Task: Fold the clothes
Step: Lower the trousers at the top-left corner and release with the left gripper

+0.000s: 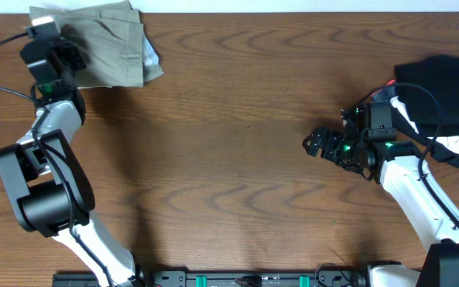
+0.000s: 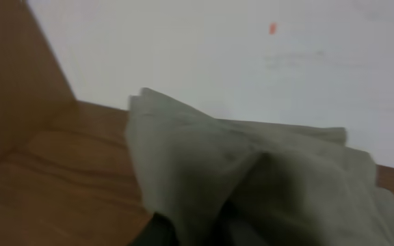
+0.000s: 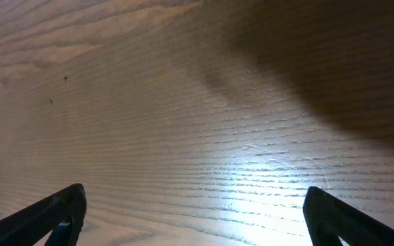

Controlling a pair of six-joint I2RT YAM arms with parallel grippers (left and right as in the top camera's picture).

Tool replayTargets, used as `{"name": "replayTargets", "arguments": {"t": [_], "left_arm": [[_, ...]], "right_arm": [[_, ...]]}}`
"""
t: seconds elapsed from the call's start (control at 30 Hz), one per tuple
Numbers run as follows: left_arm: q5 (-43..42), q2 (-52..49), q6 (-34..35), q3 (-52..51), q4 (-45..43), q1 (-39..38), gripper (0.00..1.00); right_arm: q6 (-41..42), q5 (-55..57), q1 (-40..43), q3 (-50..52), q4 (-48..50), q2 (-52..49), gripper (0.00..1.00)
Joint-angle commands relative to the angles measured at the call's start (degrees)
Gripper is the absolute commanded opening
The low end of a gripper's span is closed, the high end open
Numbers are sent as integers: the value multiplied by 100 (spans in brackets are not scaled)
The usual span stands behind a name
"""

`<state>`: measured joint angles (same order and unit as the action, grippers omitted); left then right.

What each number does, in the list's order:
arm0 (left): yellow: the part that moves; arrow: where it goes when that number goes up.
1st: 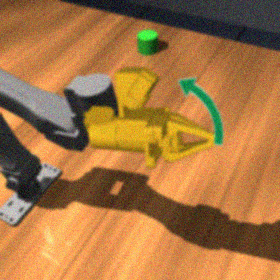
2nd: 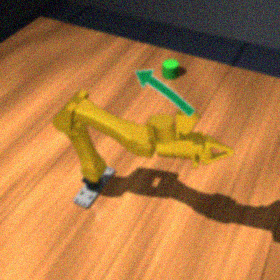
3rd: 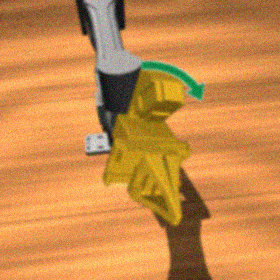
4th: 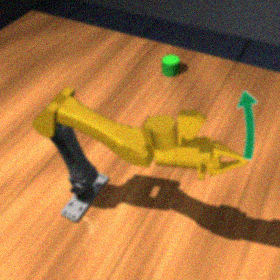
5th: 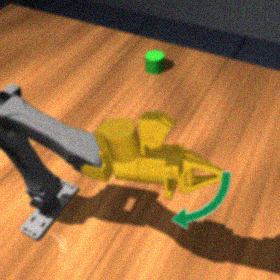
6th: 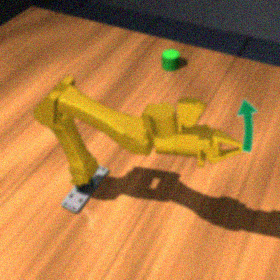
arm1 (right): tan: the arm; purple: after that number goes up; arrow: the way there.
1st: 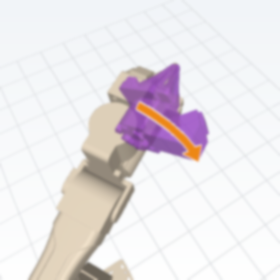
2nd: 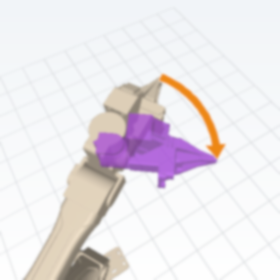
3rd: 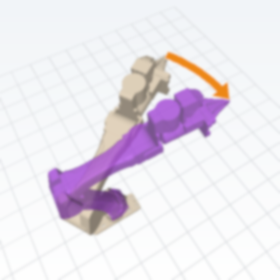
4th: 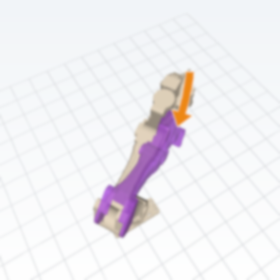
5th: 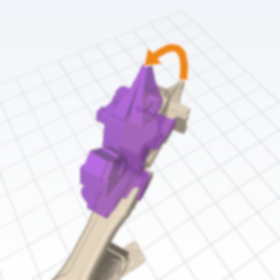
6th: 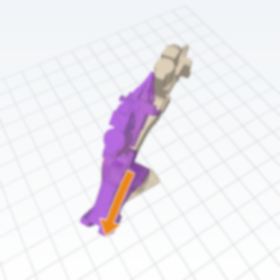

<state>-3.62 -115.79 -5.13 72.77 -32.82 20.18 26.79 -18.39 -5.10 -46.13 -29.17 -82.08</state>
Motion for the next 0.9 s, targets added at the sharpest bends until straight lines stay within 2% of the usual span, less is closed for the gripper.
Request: {"name": "replayTargets", "arguments": {"t": [0.0, 0.03, 0.17, 0.27, 0.4, 0.6, 0.87], "left_arm": [[490, -9, -63, 173, -66, 170, 29], [562, -9, -63, 173, -61, 205, 44], [584, -9, -63, 173, -35, 269, 74], [584, -7, -63, 173, 4, 267, 88], [581, 48, 4, 173, 175, 229, 100], [575, 321, 448, 173, 555, 52, 98], [584, 345, 520, 173, -31, -131, 98]], "right_arm": [[85, 17, -22, -22, 0, 74, 99], [85, 17, -22, -22, 0, 74, 99], [85, 17, -22, -22, 2, 74, 99], [85, 17, -22, -22, 0, 74, 99], [83, 17, -22, -22, -2, 74, 99], [83, 20, -22, -22, 0, 74, 99], [81, 22, -22, -22, 13, 74, 99]]}}
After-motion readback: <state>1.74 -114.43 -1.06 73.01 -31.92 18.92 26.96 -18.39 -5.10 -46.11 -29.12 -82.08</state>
